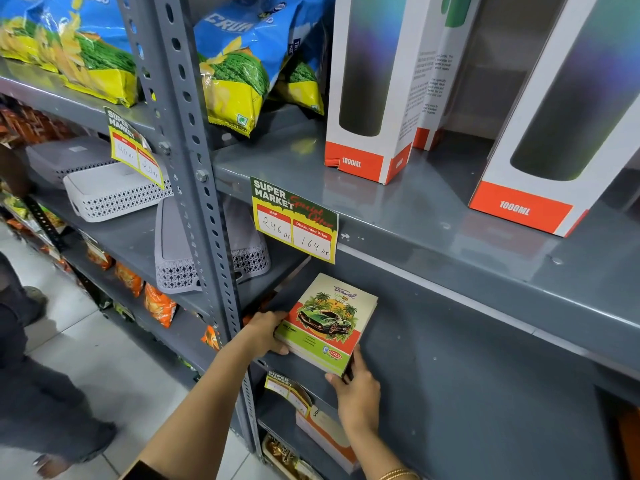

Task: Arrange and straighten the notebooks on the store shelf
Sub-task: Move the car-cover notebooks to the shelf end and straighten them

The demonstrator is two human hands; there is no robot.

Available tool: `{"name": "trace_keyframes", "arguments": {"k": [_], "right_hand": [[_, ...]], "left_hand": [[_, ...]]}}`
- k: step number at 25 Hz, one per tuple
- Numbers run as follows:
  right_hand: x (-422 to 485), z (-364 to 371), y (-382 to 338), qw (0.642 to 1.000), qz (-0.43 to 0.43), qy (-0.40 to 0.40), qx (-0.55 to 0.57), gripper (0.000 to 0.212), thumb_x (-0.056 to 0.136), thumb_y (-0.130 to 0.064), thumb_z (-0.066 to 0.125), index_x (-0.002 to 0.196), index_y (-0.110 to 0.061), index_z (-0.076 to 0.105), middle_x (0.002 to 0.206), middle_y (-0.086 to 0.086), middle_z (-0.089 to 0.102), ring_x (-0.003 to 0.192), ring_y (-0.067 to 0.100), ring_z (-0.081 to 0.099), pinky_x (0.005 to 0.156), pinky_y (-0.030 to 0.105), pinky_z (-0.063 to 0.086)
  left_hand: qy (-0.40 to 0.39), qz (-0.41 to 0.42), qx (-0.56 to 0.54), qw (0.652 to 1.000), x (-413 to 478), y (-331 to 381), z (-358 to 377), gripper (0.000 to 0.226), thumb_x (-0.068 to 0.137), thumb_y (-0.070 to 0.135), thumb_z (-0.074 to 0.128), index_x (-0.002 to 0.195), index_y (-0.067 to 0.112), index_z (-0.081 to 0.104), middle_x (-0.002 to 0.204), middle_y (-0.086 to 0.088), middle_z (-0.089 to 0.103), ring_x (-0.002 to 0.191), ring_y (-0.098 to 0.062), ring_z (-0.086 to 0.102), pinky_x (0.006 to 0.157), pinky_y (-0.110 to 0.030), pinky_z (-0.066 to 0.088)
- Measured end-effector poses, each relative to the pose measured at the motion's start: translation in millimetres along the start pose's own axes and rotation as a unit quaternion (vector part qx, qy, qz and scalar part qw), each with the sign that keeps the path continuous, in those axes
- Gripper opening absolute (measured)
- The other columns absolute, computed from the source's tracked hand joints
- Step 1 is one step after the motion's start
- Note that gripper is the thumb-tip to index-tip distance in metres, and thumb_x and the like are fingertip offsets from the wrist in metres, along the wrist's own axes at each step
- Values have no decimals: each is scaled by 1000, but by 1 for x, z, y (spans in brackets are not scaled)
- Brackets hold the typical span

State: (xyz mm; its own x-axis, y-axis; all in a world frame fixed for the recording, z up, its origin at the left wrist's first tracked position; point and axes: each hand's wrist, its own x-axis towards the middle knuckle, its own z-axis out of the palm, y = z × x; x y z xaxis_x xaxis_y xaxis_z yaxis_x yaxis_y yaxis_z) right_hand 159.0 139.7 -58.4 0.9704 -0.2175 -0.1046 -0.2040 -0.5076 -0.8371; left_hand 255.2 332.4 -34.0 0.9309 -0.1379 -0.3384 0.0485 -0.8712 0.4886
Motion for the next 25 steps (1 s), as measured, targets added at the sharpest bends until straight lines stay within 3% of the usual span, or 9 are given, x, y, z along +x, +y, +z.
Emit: {"name": "trace_keyframes", "arguments": {"k": [11,17,25], "right_hand": [[3,0,2,999,-12,12,-29,60,79,-18,70,134,-24,46,111,-2,70,107,15,64,85,30,54],[-1,2,2,999,-17,17,-34,50,85,-22,63,133,-21,48,108,0,71,101,15,67,74,20,53],[-4,4,3,999,-15,26,-26,49,84,-21,65,130,-20,51,106,0,72,97,14,68,69,15,49]], "left_hand": [[2,-5,23,1000,5,2,0,66,69,17,79,128,11,51,127,-9,62,117,-28,56,102,-36,44],[11,-4,-16,1000,2,-1,1,57,70,18,79,122,12,56,121,-6,65,111,-24,59,96,-30,43],[23,10,-45,999,-2,-5,3,46,69,22,79,112,15,62,101,2,67,94,-15,58,82,-22,37]]}}
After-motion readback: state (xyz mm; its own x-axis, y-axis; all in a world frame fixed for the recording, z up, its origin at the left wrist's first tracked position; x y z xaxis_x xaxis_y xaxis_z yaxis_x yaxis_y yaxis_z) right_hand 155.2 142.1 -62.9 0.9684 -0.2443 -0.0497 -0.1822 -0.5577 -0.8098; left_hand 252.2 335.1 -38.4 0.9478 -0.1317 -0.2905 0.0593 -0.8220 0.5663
